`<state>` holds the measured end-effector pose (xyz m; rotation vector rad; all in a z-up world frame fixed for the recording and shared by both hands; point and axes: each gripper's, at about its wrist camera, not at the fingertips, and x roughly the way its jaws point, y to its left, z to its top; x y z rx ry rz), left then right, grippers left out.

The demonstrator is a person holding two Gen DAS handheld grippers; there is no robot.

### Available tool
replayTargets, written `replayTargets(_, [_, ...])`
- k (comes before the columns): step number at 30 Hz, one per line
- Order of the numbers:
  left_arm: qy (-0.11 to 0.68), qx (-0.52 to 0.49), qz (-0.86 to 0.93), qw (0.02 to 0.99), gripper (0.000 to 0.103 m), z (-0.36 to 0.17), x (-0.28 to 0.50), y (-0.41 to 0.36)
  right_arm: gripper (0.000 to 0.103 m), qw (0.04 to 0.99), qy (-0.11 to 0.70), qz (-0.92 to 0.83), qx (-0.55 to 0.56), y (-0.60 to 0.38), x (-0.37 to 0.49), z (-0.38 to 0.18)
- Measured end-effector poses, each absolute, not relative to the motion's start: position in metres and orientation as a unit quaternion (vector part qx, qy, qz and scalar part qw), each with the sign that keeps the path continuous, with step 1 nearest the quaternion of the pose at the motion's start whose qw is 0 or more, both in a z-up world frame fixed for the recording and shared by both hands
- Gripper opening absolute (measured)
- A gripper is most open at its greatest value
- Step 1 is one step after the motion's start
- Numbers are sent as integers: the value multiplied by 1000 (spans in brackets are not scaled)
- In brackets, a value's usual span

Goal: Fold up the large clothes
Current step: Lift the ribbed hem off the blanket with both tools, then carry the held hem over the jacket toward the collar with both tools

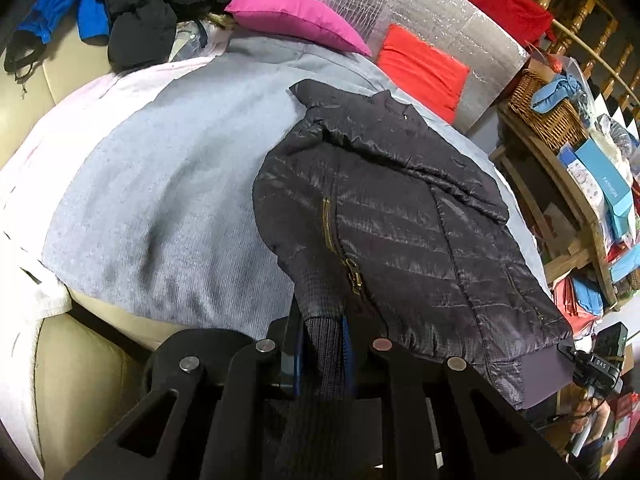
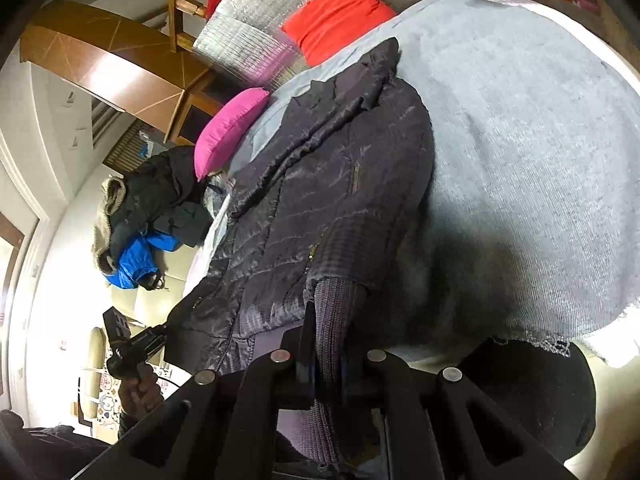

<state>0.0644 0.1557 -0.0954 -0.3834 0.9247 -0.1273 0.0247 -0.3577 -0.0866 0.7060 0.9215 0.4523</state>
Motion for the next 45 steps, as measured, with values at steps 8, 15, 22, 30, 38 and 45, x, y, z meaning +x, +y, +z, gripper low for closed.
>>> replayTargets(8, [420, -195, -66, 884, 17, -81, 70, 158, 8, 819, 394, 234, 346, -361, 30, -72])
replayTargets(15, [403, -203, -68, 890, 17, -68, 79, 159, 8, 824, 373, 245, 350, -362, 42, -58])
replayTargets(22, [392, -205, -72, 894, 17, -57, 94, 161, 8, 829, 354, 256, 350, -360, 52, -45])
replayTargets(30, [370, -201, -74, 904, 17, -38, 108, 158, 8, 835, 330, 265, 351, -359, 66, -26])
replayTargets(38, [354, -216, -71, 907, 17, -26, 116, 163, 8, 843, 307, 266, 354, -359, 79, -9])
replayTargets(45, [338, -227, -68, 911, 17, -16, 126, 163, 8, 849, 292, 266, 350, -359, 90, 5])
